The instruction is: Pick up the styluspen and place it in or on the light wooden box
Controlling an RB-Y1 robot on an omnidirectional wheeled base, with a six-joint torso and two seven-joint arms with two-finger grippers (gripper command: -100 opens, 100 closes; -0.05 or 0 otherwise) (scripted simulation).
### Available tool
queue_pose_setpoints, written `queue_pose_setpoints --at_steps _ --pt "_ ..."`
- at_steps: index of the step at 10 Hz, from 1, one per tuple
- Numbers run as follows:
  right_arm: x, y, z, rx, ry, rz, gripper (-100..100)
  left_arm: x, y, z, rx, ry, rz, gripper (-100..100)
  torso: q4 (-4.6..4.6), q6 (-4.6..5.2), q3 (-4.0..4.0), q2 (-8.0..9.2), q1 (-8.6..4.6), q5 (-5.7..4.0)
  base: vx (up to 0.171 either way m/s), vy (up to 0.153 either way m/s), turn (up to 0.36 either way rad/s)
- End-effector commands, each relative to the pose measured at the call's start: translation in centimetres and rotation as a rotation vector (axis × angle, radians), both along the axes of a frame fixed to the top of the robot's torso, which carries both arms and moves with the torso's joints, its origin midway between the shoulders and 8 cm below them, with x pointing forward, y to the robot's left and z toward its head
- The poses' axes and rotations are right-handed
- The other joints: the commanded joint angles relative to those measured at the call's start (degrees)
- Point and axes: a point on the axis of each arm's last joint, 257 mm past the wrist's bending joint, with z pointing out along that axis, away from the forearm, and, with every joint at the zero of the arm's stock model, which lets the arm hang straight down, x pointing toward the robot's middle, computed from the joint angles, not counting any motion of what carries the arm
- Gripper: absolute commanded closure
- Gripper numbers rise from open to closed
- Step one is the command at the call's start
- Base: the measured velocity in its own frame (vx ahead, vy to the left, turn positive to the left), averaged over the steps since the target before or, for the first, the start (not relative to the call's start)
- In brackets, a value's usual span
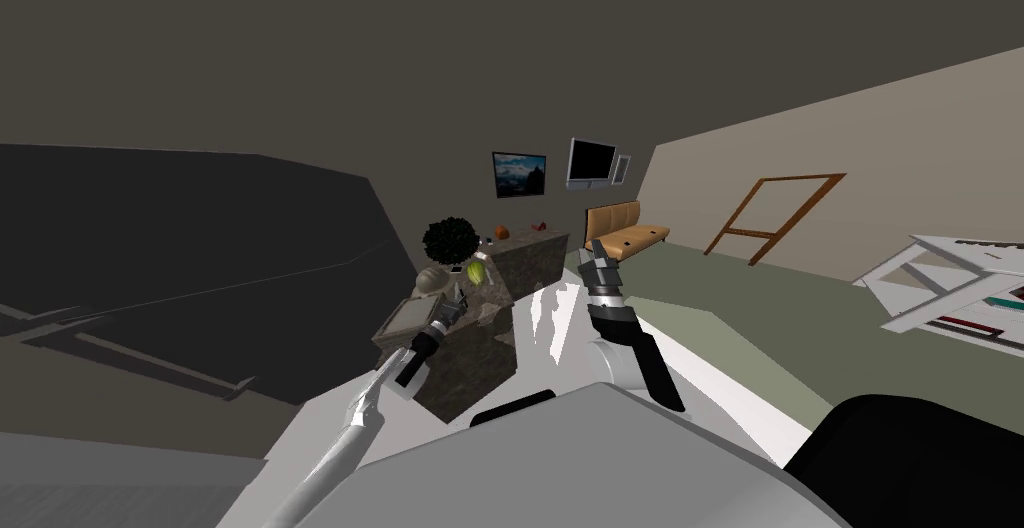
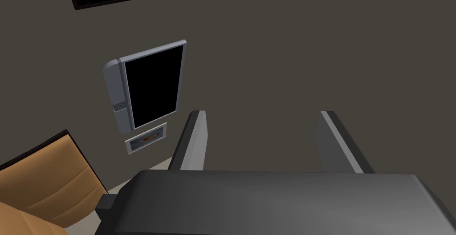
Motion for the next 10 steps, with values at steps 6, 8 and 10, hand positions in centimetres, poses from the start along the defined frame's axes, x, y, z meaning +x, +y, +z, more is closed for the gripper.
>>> queue_pose_setpoints --at_steps 6,8,10 --pt "0.0 0.0 0.0 0.0 0.0 0.0 0 1.0 1.8 3.2 0.022 -0.015 -0.018 100 -0.01 0.03 -0.04 -0.06 -0.09 -0.02 -0.116 0.13 -0.048" --pt "0.0 0.0 0.0 0.0 0.0 0.0 0 1.6 2.3 3.8 0.019 -0.009 -0.008 100 -0.03 0.01 -0.11 -0.22 -0.02 0.0 -0.051 0.107 -0.029" --pt "0.0 0.0 0.0 0.0 0.0 0.0 0 2.3 2.9 4.3 0.015 0.0 0.007 100 -0.12 0.05 -0.32 -0.54 -0.21 -0.02 -0.017 0.067 -0.026"
